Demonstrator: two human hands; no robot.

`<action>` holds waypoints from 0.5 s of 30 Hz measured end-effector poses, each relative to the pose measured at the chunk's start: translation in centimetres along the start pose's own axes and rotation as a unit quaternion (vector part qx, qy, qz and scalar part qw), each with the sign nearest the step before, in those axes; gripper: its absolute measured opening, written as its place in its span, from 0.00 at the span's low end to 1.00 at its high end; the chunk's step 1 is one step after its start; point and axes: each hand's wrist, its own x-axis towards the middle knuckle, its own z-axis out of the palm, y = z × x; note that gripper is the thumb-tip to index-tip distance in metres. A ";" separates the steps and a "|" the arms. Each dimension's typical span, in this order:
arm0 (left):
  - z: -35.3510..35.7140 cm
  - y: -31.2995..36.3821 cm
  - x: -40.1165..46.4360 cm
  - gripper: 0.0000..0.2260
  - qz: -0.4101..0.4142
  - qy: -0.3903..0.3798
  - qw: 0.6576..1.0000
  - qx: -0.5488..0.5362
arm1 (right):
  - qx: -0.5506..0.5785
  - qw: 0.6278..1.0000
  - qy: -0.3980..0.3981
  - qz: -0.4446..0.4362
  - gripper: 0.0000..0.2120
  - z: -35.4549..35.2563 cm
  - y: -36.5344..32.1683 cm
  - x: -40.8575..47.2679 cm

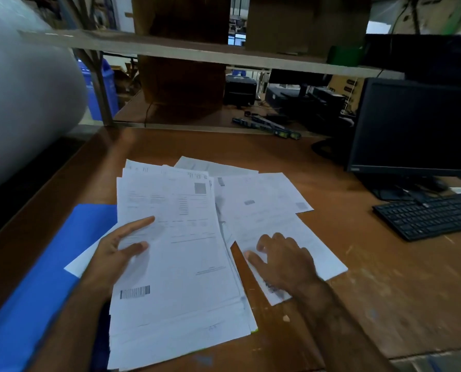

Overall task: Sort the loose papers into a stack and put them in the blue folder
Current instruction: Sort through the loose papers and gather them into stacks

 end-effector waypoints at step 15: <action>0.3 0.7 -0.4 0.20 -0.020 -0.001 1.000 -0.008 | 0.157 0.974 0.024 0.162 0.48 -2.7 7.3 6.8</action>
